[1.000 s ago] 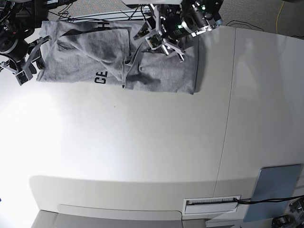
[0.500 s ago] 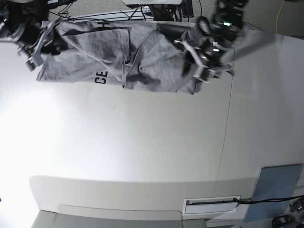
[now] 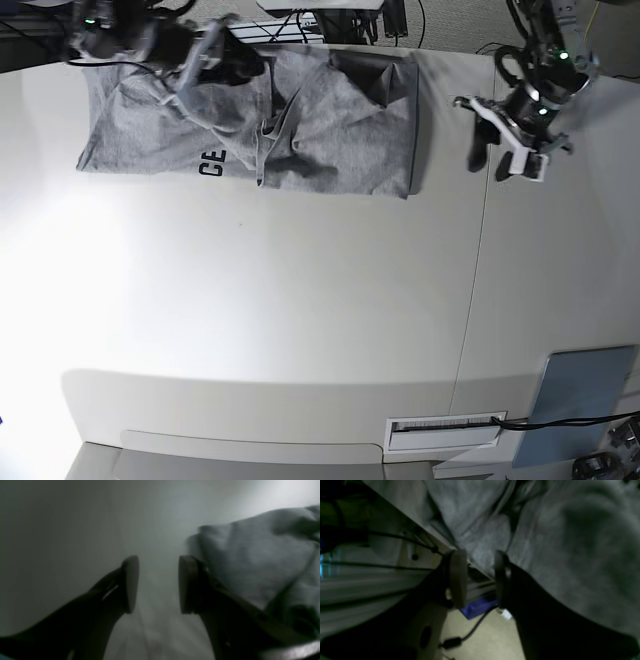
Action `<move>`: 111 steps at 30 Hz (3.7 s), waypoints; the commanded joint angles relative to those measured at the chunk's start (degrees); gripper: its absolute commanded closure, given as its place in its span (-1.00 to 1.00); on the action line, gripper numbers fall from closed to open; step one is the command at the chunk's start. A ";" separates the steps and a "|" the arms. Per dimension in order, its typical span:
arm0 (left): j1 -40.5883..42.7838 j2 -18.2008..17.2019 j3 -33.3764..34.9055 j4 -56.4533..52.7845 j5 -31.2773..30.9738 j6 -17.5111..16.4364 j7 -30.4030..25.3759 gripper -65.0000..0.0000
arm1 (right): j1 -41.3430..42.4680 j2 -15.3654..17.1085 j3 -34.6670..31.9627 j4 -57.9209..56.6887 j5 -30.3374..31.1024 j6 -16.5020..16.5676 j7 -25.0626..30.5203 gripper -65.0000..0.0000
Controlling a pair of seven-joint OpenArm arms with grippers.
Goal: Fold the T-shirt properly
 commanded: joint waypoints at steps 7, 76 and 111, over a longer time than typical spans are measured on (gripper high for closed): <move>2.93 -0.35 -6.71 0.98 -0.98 -0.22 -3.43 0.21 | -0.26 0.17 -11.54 -2.10 -8.52 -3.82 10.58 0.42; 4.79 -0.35 -8.46 0.98 -0.96 -3.19 -3.39 0.21 | 6.01 4.31 -12.00 0.96 -19.04 -2.08 2.05 1.00; 4.76 -0.35 -8.44 0.98 -1.01 -3.58 -3.41 0.21 | 2.60 5.73 33.33 12.90 -8.83 3.28 -1.57 0.33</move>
